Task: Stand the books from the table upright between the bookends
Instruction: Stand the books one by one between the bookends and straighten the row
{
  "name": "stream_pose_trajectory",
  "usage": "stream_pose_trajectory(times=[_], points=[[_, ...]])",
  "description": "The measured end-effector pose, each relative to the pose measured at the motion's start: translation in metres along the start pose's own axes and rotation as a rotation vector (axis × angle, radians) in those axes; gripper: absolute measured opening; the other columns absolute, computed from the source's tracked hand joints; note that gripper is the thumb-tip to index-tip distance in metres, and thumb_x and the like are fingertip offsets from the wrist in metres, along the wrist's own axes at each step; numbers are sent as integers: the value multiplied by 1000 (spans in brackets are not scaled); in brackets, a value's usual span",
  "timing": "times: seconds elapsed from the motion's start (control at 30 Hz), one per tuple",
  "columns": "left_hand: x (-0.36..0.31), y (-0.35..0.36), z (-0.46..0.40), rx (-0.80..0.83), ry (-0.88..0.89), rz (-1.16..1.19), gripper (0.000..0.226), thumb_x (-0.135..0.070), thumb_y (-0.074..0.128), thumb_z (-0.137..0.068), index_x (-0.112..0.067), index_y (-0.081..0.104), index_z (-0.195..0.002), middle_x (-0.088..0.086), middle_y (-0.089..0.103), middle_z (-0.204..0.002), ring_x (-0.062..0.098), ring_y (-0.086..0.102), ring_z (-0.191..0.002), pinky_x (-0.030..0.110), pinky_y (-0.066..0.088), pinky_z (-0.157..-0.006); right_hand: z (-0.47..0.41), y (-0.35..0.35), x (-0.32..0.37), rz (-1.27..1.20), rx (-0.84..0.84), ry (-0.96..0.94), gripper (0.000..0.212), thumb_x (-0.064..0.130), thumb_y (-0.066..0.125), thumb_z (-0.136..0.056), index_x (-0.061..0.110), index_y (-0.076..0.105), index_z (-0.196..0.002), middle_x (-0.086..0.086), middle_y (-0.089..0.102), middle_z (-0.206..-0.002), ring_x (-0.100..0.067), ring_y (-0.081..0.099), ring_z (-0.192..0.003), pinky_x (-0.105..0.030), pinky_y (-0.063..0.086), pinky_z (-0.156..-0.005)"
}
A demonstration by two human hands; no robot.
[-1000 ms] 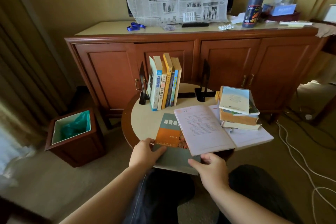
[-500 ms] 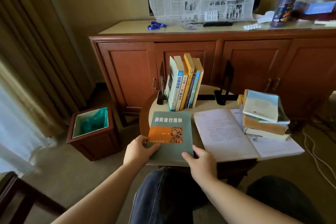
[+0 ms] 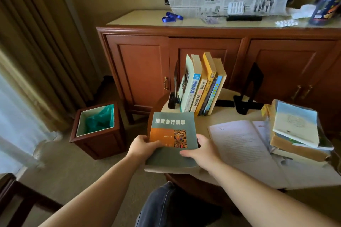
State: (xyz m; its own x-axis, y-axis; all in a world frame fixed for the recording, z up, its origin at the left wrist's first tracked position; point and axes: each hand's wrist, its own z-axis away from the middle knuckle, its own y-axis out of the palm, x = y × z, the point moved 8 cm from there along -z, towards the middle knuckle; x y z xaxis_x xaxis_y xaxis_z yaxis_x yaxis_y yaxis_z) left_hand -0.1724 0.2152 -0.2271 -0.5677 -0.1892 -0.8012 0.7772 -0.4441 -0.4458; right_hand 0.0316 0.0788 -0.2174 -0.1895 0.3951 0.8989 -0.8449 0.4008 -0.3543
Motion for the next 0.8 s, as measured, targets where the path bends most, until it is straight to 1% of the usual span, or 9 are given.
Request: stream_pose_trajectory(times=[0.1, 0.23, 0.3, 0.4, 0.5, 0.57, 0.63, 0.7, 0.8], points=[[-7, -4, -7, 64, -51, 164, 31, -29, 81, -83, -15, 71, -109, 7, 80, -96, 25, 78, -87, 47, 65, -84, -16, 4, 3, -51, 56, 3, 73, 22, 97, -67, 28, 56, -128, 12, 67, -120, -8, 65, -107, -33, 58, -85], [-15, -13, -15, 145, -5, 312, 48, -18, 83, -85, -25, 55, -123, 13, 73, -114, 32, 76, -97, 49, 64, -83, -27, 15, 3, -156, 90, -18, 76, 11, 94, -72, 31, 51, -131, 16, 62, -121, 6, 59, -102, -15, 51, -70], [-17, -17, -16, 203, 37, 335, 55, -17, 84, -83, -28, 50, -125, 14, 68, -120, 34, 73, -103, 48, 64, -80, -31, 20, 4, -191, 85, -38, 78, 10, 93, -72, 34, 50, -132, 19, 62, -121, 9, 59, -100, -13, 51, -69], [-20, -22, -11, 272, 63, 383, 70, -19, 84, -69, -28, 47, -128, 16, 64, -123, 37, 70, -107, 40, 63, -72, -38, 26, 5, -215, 45, -52, 79, 17, 94, -72, 32, 52, -136, 15, 65, -125, 2, 64, -106, -19, 53, -76], [-15, -24, -15, 310, 25, 453, 74, -13, 77, -65, -31, 50, -131, 18, 66, -123, 40, 70, -107, 45, 63, -75, -40, 29, 9, -210, 0, -61, 81, 22, 95, -70, 30, 54, -140, 11, 64, -130, -8, 61, -120, -35, 55, -93], [-10, -26, -18, 304, 5, 503, 70, -11, 75, -69, -29, 52, -132, 19, 69, -122, 41, 72, -106, 49, 63, -78, -41, 31, 12, -193, 6, -72, 82, 24, 95, -70, 30, 54, -141, 16, 61, -125, -11, 56, -125, -45, 52, -103], [-9, -29, -19, 289, 2, 536, 57, -7, 73, -83, -23, 51, -133, 22, 68, -124, 42, 72, -106, 50, 63, -79, -41, 32, 15, -177, 26, -86, 75, 24, 94, -71, 36, 55, -134, 24, 58, -116, -8, 55, -124, -43, 51, -104], [-11, -31, -18, 278, 3, 574, 51, -3, 69, -89, -21, 49, -132, 25, 66, -127, 44, 70, -109, 52, 63, -78, -40, 32, 16, -157, 31, -100, 70, 23, 94, -72, 42, 55, -127, 25, 61, -116, -6, 57, -122, -43, 52, -103], [-21, -36, -15, 275, 39, 629, 70, -7, 75, -72, -30, 51, -133, 21, 69, -125, 45, 70, -110, 56, 63, -80, -38, 32, 21, -147, 16, -114, 74, 26, 95, -71, 38, 56, -133, 19, 64, -123, -5, 59, -122, -43, 54, -103]])
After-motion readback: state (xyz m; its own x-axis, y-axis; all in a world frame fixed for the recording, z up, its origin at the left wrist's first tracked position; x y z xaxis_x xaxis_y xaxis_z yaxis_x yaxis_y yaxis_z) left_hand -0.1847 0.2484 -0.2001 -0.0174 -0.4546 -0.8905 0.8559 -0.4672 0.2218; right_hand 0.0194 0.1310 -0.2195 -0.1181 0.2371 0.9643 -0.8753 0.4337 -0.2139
